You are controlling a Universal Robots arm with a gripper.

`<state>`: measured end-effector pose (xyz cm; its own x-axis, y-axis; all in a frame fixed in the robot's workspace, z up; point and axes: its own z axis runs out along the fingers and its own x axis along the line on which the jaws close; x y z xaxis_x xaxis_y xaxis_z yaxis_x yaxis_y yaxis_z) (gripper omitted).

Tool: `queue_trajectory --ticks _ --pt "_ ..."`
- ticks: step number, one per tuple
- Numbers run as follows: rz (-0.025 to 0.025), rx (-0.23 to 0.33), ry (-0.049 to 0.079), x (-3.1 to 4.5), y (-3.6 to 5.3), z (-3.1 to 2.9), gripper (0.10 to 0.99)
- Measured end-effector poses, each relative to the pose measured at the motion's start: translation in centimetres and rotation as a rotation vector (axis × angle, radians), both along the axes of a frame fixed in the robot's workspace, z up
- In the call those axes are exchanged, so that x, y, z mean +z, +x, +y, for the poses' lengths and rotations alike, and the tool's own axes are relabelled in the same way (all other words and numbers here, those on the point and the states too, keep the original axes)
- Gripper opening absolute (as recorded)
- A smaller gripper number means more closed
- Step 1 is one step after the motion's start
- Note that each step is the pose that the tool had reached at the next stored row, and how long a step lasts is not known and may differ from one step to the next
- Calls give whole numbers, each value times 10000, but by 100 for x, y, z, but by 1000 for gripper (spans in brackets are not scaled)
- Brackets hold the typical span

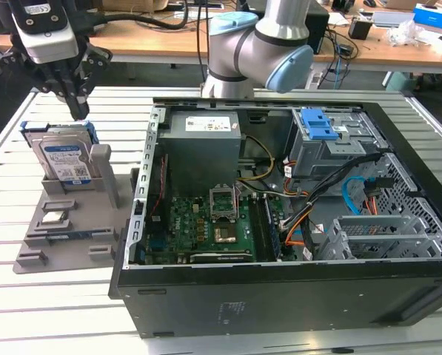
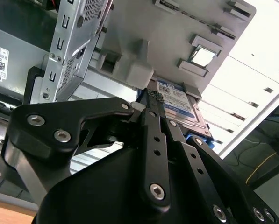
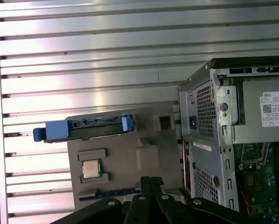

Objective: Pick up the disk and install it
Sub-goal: 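Reach for the disk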

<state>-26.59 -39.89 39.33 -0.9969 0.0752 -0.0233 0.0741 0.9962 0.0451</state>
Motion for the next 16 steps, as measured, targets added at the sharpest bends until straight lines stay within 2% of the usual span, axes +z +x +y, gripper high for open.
queue_trajectory --ticks 16 --pt "0 -1 0 0 -272 0 106"
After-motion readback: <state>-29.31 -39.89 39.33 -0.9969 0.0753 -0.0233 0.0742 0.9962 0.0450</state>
